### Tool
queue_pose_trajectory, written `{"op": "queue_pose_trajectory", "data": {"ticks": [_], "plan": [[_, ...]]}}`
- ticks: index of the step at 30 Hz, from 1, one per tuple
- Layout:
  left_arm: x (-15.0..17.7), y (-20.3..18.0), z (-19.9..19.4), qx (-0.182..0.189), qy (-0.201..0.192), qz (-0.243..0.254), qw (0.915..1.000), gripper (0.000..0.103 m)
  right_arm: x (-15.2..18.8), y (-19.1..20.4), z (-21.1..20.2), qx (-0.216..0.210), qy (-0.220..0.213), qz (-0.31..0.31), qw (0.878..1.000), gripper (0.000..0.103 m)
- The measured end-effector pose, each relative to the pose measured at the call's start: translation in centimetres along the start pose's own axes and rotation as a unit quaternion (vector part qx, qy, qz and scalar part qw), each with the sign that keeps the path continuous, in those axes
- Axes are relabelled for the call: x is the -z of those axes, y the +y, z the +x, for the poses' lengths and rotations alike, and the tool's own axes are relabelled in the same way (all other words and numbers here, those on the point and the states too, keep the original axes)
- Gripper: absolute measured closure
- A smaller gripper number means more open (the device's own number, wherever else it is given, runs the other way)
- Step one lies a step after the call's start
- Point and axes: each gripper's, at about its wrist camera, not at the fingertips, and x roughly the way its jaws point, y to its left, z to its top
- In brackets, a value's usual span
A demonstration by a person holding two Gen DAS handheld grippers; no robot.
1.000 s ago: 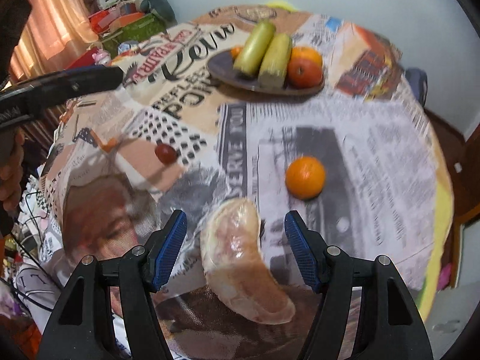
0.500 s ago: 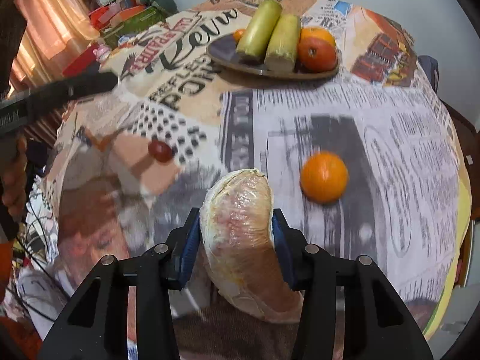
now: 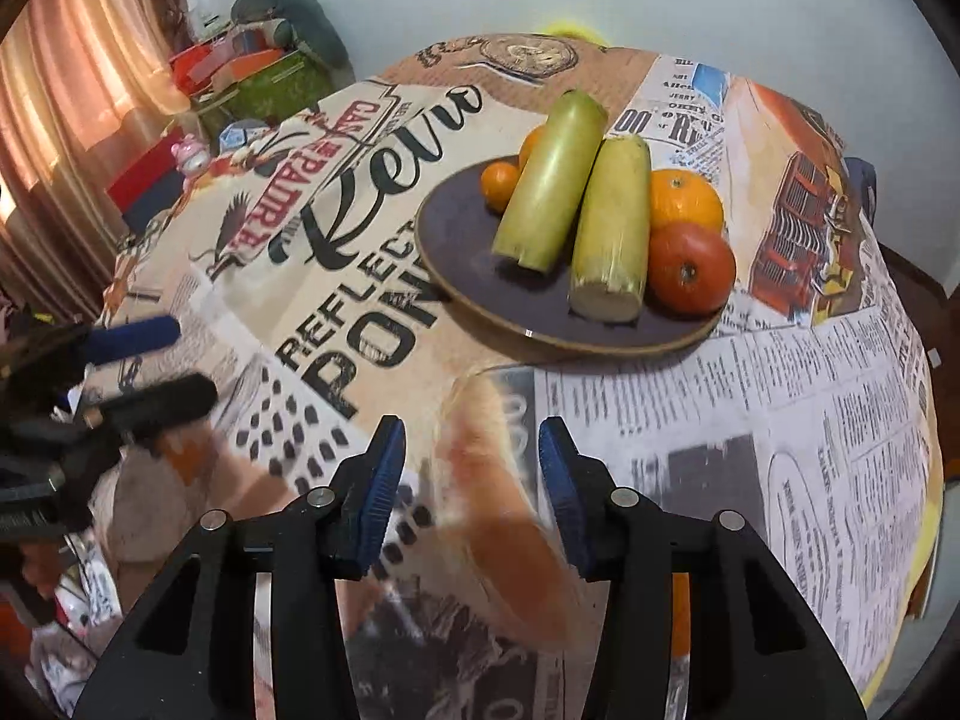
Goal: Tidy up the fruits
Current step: 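Grasp the pomelo segment with the left tool while the right tool approaches the tangerine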
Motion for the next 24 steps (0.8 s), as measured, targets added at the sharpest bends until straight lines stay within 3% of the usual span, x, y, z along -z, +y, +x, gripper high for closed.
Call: {"op": "queue_pose_trajectory", "data": {"ticks": [9, 15, 24], "plan": [[-1.1, -4.0, 1.5, 0.034, 0.012, 0.017, 0.9992, 0.037, 1.3, -3.3, -3.5, 0.045, -0.022, -0.005, 0.999, 0.059], [-1.9, -8.3, 3.9, 0.062, 0.041, 0.022, 0.997, 0.037, 3.4, -6.6, -6.2, 0.078, -0.026, 0.003, 0.997, 0.059], [-2.4, -11.4, 8.2, 0.048, 0.093, 0.005, 0.9945, 0.035, 6.2, -8.8, -7.4, 0.086, -0.023, 0.01, 0.996, 0.059]]}}
